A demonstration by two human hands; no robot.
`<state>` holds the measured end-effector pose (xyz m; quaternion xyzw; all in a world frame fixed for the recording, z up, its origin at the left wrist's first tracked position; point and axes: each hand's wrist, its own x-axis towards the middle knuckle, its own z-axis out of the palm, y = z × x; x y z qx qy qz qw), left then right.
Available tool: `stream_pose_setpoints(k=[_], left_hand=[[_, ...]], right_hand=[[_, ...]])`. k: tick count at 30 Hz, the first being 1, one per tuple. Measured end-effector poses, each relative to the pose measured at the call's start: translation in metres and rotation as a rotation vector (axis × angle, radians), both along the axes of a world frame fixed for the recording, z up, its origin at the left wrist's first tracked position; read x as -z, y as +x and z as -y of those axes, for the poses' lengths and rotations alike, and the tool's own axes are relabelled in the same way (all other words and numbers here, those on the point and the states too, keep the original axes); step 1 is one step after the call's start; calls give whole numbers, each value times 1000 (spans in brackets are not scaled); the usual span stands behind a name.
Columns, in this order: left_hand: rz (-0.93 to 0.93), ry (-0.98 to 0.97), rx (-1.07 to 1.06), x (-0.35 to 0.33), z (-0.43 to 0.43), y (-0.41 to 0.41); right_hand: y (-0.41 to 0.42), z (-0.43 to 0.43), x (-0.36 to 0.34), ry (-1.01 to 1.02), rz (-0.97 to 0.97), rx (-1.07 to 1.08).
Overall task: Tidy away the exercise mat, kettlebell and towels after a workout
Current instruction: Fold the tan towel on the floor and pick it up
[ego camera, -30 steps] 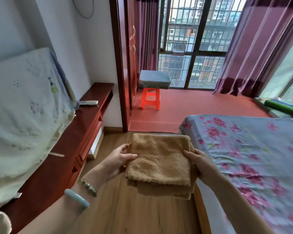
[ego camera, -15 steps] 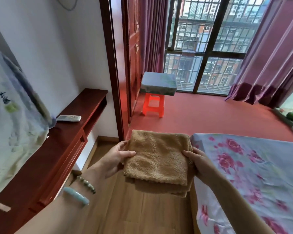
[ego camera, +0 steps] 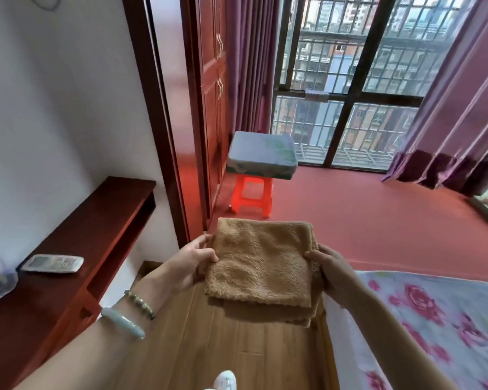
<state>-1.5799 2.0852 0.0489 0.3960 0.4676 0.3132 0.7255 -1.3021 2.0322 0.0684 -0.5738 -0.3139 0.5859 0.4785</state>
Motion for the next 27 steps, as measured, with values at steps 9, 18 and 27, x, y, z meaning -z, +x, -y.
stream_pose_setpoints(k=[9, 18, 27], left_hand=[[53, -10, 74, -11, -214, 27], [76, -58, 35, 13, -377, 61], [120, -37, -1, 17, -560, 131]], right_hand=[[21, -182, -11, -10, -64, 77], [58, -345, 2, -19, -69, 47], [127, -528, 2, 22, -117, 58]])
